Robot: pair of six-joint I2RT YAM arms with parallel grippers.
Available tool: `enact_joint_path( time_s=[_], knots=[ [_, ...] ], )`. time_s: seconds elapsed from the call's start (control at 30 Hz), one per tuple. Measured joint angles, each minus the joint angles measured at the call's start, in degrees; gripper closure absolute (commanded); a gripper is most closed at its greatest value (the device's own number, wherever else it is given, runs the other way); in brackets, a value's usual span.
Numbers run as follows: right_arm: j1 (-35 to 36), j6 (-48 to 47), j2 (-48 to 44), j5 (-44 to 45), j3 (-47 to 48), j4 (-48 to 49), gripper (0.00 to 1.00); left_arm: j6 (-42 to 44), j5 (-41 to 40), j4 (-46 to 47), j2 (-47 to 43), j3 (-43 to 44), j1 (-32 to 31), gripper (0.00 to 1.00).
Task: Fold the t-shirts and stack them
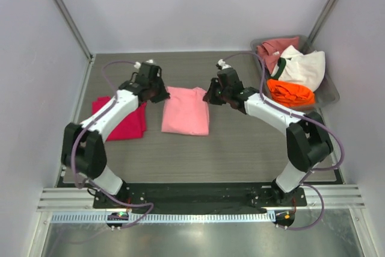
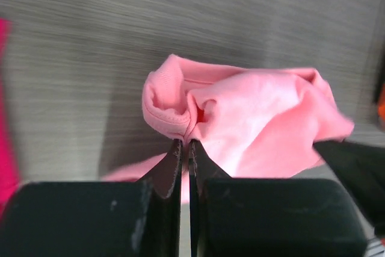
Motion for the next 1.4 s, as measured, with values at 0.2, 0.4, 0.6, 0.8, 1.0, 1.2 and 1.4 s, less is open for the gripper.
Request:
enact_joint_path(
  time_s=[0.2, 0.4, 0.6, 0.8, 1.0, 1.2, 1.4],
  knots=[
    [10.16, 1.11, -3.85, 1.68, 4.92, -2.34, 0.99, 2.03, -1.01, -7.67, -17.97, -5.55, 8.81, 1.0],
    [18.27, 2.56, -1.64, 3.89, 12.87, -4.28, 0.99, 4.44, -3.26, -18.49, -32.52, -6.84, 16.24, 1.0],
    [25.27, 4.0, 4.55, 5.14, 20.87, -4.37, 0.99, 7.34, -4.11, -27.76, -36.5, -6.36, 32.22, 1.0],
    [31.26, 5.11, 13.46, 6.25, 28.17, -3.89, 0.99, 9.07, -2.56, -31.85, -35.32, -6.36, 46.8, 1.0],
    [32.3, 6.34, 22.29, 6.91, 36.24, -4.15, 0.99, 10.25, -2.08, -32.48, -30.49, -5.27, 52.65, 1.0],
    [31.71, 6.27, 27.78, 7.85, 41.97, -5.05, 0.99, 10.29, -1.18, -32.11, -26.27, -3.06, 52.98, 1.0],
    [30.32, 5.33, 32.33, 7.74, 47.43, -5.22, 0.99, 9.73, -0.79, -30.21, -22.45, -1.27, 53.02, 1.0]
  ],
)
